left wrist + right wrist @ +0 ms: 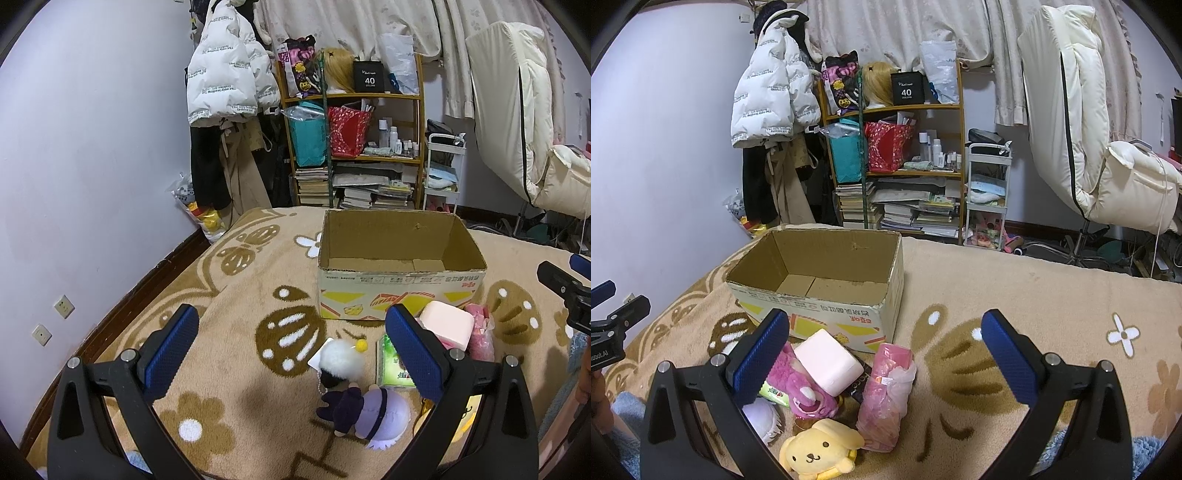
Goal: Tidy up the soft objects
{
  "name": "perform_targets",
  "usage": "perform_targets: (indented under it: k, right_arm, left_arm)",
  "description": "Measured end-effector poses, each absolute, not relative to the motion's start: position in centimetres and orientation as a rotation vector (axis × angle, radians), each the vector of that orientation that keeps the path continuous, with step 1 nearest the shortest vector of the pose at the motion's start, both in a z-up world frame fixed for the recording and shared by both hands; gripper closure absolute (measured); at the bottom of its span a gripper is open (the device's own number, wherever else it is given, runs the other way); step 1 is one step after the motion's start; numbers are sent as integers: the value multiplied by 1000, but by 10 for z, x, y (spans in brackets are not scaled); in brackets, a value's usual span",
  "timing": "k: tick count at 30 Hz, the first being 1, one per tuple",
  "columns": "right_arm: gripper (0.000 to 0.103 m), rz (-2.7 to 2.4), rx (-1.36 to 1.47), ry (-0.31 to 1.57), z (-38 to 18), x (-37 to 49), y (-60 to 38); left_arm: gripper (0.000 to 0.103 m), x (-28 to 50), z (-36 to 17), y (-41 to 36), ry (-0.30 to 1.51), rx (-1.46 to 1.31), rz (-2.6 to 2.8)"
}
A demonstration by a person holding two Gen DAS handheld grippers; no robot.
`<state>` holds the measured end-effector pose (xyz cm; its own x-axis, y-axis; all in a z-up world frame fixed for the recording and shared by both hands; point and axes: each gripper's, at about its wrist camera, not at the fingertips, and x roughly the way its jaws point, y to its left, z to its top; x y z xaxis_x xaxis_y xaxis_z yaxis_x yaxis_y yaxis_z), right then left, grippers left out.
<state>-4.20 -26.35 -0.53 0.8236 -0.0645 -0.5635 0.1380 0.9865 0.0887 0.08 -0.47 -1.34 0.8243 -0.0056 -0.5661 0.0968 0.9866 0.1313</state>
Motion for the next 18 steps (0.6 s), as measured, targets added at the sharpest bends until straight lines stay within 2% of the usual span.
perform_targets:
  k: [18]
  right_arm:
    - [0,-103,173,706,-23,1,-270]
  left_arm:
    - [3,65,-31,-7,739,136,-16]
